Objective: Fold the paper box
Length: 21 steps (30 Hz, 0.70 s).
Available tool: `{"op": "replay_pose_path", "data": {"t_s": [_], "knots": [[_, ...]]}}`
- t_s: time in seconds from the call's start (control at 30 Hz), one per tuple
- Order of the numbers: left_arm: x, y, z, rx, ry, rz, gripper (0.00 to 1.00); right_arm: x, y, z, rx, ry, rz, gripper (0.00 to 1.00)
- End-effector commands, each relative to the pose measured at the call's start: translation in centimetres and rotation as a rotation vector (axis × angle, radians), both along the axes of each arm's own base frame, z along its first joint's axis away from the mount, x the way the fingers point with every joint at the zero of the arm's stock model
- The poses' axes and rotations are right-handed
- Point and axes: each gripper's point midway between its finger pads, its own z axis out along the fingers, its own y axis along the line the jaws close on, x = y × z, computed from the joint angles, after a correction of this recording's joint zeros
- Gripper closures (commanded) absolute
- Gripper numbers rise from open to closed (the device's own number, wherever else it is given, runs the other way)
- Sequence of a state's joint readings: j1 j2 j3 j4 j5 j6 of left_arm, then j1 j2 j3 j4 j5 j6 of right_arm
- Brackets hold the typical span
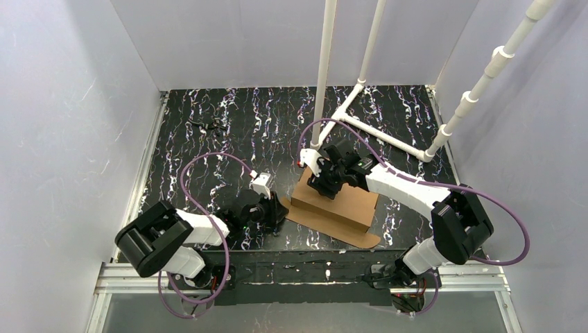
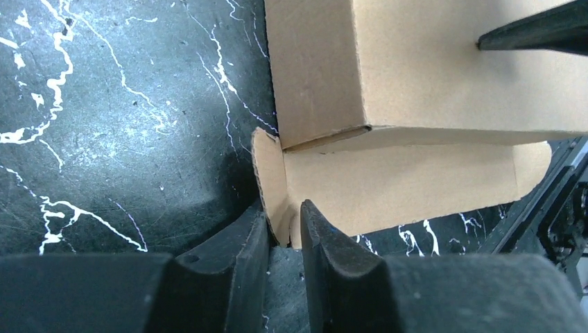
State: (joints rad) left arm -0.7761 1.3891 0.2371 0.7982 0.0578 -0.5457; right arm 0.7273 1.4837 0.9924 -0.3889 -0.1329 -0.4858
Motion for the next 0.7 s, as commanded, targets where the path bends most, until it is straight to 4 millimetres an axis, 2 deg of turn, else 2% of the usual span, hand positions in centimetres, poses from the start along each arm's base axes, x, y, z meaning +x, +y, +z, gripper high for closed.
{"op": "replay_pose_path", "data": {"t_s": [0.0,0.2,0.23,0.3,0.33,0.4,0.43,0.47,0.57,0.67], "knots": [[1.0,-0.6,0.4,-0.036,0.008,0.052,0.76,0.3,-0.6,-0.7,-0.023,0.006,-0.020,0.39],[1.2,-0.5,0.2,-0.046,0.004,0.064,0.77,0.4,-0.6,-0.7,-0.022,0.002,-0.032,0.39],[1.1,-0.5,0.2,-0.047,-0.001,0.063,0.81,0.5,-0.6,-0.8,-0.023,0.000,-0.038,0.39],[1.1,-0.5,0.4,-0.051,-0.008,0.062,1.00,0.6,-0.4,-0.7,-0.018,0.001,-0.042,0.39],[1.1,-0.5,0.4,-0.051,-0.009,0.061,1.00,0.4,0.0,-0.3,0.000,0.013,-0.026,0.38],[1.1,-0.5,0.3,-0.050,-0.012,0.056,1.00,-1.1,1.1,0.9,0.046,0.075,0.054,0.25],[1.1,-0.6,0.4,-0.051,-0.011,0.053,1.00,-1.9,1.7,1.7,0.077,0.101,0.102,0.09],[1.0,-0.7,0.4,-0.053,-0.010,0.048,1.00,-2.5,2.3,2.6,0.106,0.120,0.146,0.03],[1.0,-0.9,0.5,-0.062,-0.004,0.039,1.00,-3.0,2.7,3.5,0.115,0.129,0.199,0.02],[1.0,-1.1,0.5,-0.072,0.003,0.040,1.00,-3.3,2.2,2.5,0.036,0.077,0.238,0.02]]}}
